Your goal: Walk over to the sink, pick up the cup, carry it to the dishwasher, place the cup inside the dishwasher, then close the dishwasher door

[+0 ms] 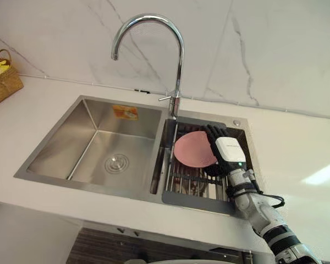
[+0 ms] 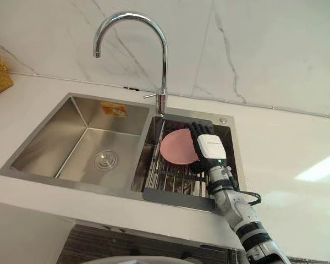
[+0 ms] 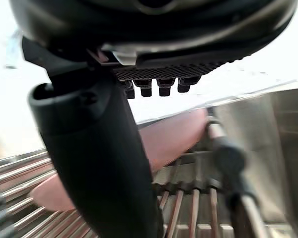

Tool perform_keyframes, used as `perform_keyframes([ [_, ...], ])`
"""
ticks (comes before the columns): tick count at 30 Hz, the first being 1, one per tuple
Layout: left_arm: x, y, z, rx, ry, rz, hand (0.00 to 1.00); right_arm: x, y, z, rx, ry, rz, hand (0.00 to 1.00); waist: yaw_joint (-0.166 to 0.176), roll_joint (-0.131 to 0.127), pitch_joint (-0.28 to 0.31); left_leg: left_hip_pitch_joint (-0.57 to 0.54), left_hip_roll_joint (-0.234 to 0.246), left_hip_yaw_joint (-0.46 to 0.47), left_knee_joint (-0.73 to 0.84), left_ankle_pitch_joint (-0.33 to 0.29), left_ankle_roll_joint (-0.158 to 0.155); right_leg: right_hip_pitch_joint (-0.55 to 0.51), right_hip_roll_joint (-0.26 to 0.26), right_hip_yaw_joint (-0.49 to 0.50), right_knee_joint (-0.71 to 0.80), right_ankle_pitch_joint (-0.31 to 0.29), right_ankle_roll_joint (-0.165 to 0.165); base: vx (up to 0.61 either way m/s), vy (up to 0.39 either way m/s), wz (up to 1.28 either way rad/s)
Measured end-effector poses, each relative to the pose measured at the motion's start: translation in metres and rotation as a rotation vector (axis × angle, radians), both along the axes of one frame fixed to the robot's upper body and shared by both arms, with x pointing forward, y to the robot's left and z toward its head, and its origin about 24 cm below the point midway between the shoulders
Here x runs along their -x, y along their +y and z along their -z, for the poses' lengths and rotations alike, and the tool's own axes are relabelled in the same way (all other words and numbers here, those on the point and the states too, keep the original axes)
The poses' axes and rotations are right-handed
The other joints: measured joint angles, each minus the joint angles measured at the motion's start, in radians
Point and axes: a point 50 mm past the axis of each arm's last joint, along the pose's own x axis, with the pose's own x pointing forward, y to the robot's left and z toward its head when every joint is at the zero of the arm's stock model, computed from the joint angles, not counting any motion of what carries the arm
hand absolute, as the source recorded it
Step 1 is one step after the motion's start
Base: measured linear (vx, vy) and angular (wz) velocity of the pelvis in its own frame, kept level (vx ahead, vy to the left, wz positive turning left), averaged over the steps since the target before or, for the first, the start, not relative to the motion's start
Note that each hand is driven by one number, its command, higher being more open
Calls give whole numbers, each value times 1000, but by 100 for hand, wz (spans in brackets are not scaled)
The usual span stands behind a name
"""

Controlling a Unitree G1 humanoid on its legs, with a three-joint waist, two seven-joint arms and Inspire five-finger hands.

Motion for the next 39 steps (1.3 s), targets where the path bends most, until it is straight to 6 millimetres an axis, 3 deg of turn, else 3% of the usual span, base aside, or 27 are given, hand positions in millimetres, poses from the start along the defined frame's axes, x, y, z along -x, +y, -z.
perform_keyframes([
  [7,-2,1,0,-9,-19,30,100,6,2,14,61,23,-62,0,14,0,1,-5,0,-7,0,4,2,0,0,-8,0,2,-3,4,4,1],
  [13,-4,1,0,-15,-30,50,100,-1,3,-1,98,-91,-116,0,20,0,2,-7,-2,-11,0,5,2,0,-2,-12,-1,2,-3,4,4,1],
  [23,-3,1,0,-17,-39,51,100,1,-2,-6,93,-105,-194,0,18,-2,5,-8,-1,-11,0,6,0,0,-2,-12,0,2,-2,0,0,0],
  [28,2,0,0,-18,-38,26,100,4,-5,-40,105,-238,-287,0,6,-2,5,-7,1,-2,4,6,-1,-4,0,3,0,2,-2,1,1,-4],
  [34,7,0,0,-16,-33,-2,100,21,-10,-102,78,-532,-329,0,-20,-3,5,2,5,23,4,-1,-9,-9,4,29,2,3,-3,7,5,-13],
  [37,9,0,0,-17,-30,-2,100,28,-21,-119,82,-626,-283,0,-30,-2,4,12,8,52,5,-9,-12,-12,7,53,4,4,-5,-8,13,-23],
  [39,11,-1,0,-15,-25,-1,100,36,-41,-125,102,-673,-198,0,-43,-1,3,13,10,75,5,-14,-8,-25,7,76,14,4,-5,-12,20,-29],
])
